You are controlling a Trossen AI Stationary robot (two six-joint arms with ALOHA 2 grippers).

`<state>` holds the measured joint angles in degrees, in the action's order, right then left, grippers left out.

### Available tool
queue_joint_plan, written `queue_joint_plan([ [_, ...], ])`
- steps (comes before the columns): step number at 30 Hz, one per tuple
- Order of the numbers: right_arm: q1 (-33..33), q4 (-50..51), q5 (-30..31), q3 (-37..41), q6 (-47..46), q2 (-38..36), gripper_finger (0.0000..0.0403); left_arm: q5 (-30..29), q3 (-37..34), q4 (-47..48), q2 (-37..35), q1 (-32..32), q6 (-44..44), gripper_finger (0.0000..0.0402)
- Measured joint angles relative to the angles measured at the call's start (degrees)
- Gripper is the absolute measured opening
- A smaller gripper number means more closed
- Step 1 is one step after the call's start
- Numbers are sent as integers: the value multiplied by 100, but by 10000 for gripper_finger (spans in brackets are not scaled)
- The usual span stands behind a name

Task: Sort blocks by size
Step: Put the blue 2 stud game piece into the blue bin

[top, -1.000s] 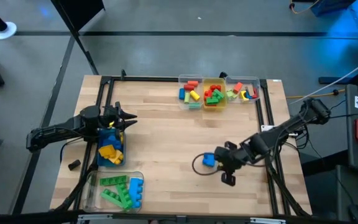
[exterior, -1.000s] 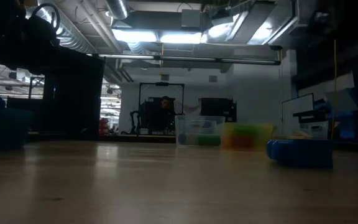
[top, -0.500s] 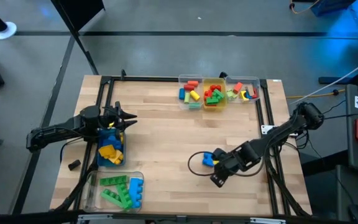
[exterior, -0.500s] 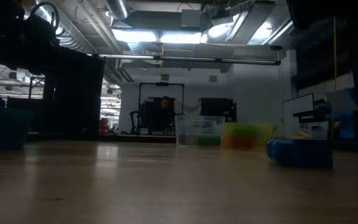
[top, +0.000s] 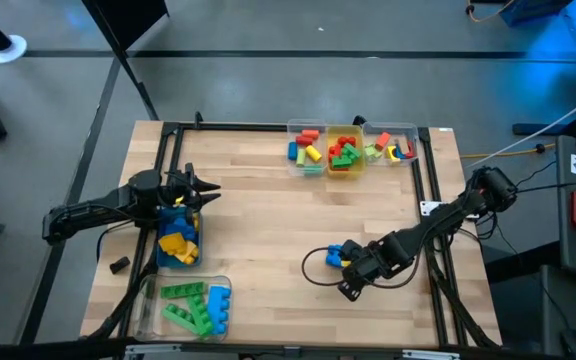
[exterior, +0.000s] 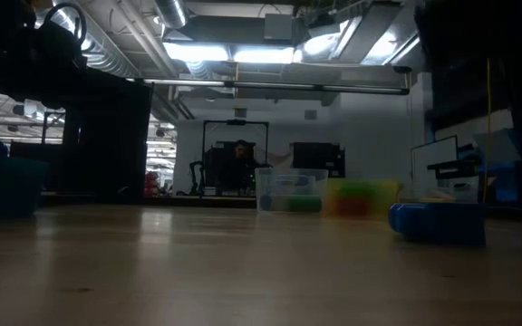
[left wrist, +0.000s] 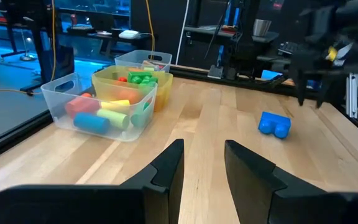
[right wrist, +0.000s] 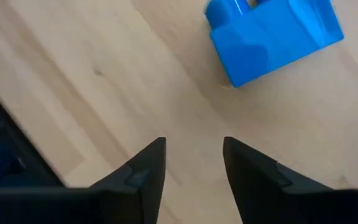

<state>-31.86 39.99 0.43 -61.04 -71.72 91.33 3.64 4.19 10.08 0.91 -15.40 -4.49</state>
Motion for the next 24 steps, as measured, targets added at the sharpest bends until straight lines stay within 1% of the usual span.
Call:
queue_joint_plan([
  [2, -1, -455, -138, 349, -103, 4, 154, 0, 0, 1, 0, 0, 0, 100],
  [5, 0, -1509, -482, 907, -164, 4, 141, 0, 0, 2, 0, 0, 0, 100],
  [8, 0, -2481, -679, 1396, -200, -53, 129, 0, 1, 3, 0, 0, 0, 100],
  [10, -1, -2776, -756, 1669, -338, -174, 121, 0, 0, 3, 0, -2, -2, 100],
  [12, -6, -2767, -746, 1916, -557, -324, 115, 0, 2, 3, 0, -2, -1, 100],
  [15, -4, -2832, -492, 2274, -761, -638, 106, 0, 2, 3, 0, -2, -1, 100],
  [18, 0, -3185, -7, 2620, -937, -943, 101, 0, 2, 5, 0, -2, -2, 100],
  [21, 0, -3458, 292, 2878, -1279, -1067, 100, 0, 2, 3, 0, -2, -1, 100],
  [24, 0, -3470, 474, 3010, -1713, -1073, 99, 0, 2, 3, 0, -2, -1, 100],
])
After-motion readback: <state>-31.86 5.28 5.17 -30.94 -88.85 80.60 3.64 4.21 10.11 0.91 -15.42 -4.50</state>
